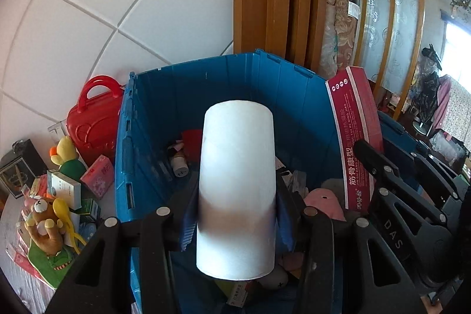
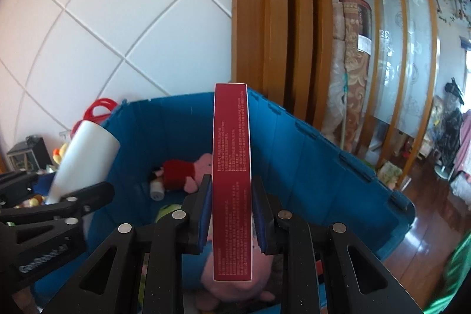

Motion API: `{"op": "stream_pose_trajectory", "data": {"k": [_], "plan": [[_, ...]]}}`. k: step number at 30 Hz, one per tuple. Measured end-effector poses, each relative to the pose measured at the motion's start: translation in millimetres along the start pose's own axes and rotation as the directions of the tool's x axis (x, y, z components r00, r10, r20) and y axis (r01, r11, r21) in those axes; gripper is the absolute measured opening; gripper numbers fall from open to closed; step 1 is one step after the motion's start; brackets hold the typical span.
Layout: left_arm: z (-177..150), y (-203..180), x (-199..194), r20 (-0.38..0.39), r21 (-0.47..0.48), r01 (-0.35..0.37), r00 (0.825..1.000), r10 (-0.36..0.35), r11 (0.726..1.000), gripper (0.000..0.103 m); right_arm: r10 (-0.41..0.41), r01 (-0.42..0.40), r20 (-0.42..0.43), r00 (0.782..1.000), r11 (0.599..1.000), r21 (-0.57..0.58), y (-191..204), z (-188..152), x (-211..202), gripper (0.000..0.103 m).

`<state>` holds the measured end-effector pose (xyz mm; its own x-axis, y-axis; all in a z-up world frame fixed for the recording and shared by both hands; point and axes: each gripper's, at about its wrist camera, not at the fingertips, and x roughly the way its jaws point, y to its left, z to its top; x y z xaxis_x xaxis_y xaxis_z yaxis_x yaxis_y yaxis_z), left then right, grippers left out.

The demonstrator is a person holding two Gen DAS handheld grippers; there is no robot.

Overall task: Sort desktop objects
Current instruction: 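Lift the paper roll and red box and carry both over the blue crate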

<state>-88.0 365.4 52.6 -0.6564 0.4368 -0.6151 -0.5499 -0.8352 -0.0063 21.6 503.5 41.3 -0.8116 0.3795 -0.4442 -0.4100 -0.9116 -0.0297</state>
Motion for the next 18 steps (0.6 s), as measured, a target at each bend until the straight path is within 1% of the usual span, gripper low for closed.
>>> {"op": "stream_pose_trajectory", "data": {"k": [2, 5, 9, 11, 12, 13, 14, 15, 16, 17, 18], "plan": [[0, 1, 1, -0.006, 0.003, -0.006, 1.000, 0.006, 1.000, 0.045, -0.033, 0.033, -0.016, 0.999, 0.999, -0.010, -3, -2, 9, 0.024], [-2, 4, 3, -0.021, -0.001, 0.003, 1.000, -0.003, 1.000, 0.045, -0.073, 0.073, -0.037, 0.997, 0.997, -0.013, -9, -3, 18, 0.024], [-2, 4, 5, -0.039, 0.010, 0.010, 0.999, -0.010, 1.000, 0.047, -0.071, 0.071, -0.054, 0.996, 0.997, -0.006, -14, -6, 20, 0.025], [-3, 3, 3, -0.036, 0.015, 0.004, 0.999, -0.004, 1.000, 0.059, -0.077, 0.077, -0.051, 0.996, 0.997, -0.004, -17, -4, 18, 0.025], [-4, 3, 2, -0.028, 0.017, 0.003, 1.000, -0.002, 1.000, 0.062, -0.082, 0.082, -0.045, 0.996, 0.997, -0.003, -17, -4, 15, 0.027], [-4, 4, 1, -0.022, 0.016, 0.001, 1.000, -0.001, 1.000, 0.066, -0.082, 0.082, -0.038, 0.996, 0.997, -0.001, -16, -3, 10, 0.031], [-5, 4, -1, -0.016, 0.015, 0.003, 1.000, -0.002, 1.000, 0.068, -0.085, 0.085, -0.033, 0.996, 0.996, 0.000, -17, -2, 9, 0.034], [-5, 4, -3, -0.012, 0.013, 0.008, 1.000, -0.008, 1.000, 0.068, -0.089, 0.089, -0.025, 0.996, 0.996, -0.001, -17, -2, 4, 0.042], [-5, 4, -5, -0.010, 0.010, 0.011, 1.000, -0.010, 1.000, 0.069, -0.093, 0.093, -0.020, 0.996, 0.996, -0.002, -18, -1, 2, 0.054], [-6, 5, -7, -0.005, 0.005, 0.012, 1.000, -0.012, 1.000, 0.070, -0.098, 0.098, -0.014, 0.995, 0.995, -0.005, -18, -1, -1, 0.059], [-7, 5, -11, 0.003, 0.004, 0.012, 1.000, -0.012, 1.000, 0.070, -0.105, 0.105, -0.006, 0.994, 0.994, -0.009, -17, -1, -5, 0.069]]}}
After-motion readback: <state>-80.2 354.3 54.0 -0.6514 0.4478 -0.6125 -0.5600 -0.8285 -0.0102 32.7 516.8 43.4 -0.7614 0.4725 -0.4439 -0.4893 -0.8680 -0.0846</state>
